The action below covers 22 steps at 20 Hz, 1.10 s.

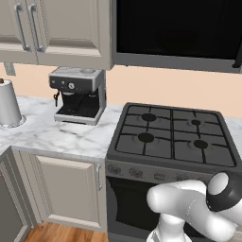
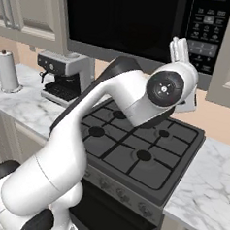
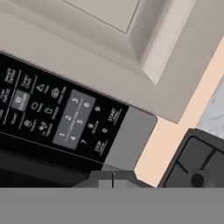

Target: Place the bowl containing the kebab skewer and carrot in the microwave. Close the microwave door and press the start button to microwave the meal.

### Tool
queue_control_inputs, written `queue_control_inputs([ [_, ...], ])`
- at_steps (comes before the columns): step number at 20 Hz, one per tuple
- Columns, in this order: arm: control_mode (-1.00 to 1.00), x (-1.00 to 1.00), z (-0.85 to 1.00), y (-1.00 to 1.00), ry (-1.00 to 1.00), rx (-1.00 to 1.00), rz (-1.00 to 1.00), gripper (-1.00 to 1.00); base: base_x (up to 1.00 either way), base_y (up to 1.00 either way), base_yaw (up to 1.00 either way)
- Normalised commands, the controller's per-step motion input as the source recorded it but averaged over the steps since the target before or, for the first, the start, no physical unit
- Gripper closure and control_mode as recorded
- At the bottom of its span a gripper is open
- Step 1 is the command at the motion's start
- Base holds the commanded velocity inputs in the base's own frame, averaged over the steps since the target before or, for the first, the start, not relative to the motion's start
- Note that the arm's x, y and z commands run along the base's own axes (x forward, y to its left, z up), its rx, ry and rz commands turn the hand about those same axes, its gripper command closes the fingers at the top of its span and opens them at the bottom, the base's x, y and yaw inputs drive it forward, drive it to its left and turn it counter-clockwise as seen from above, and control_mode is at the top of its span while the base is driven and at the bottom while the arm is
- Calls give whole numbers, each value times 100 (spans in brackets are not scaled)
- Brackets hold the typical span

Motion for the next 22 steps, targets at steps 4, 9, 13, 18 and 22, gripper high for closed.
queue_control_inputs([
  [4,-100,40,-3,-5,0,4,0,100,0,0,0],
  [9,-100,33,-1,-10,0,3,0,100,0,0,0],
  [13,-100,21,-4,-27,0,4,0,100,0,0,0],
  [18,-100,27,-4,-23,0,4,0,100,0,0,0],
  [22,-100,28,-13,-21,0,5,0,100,0,0,0],
])
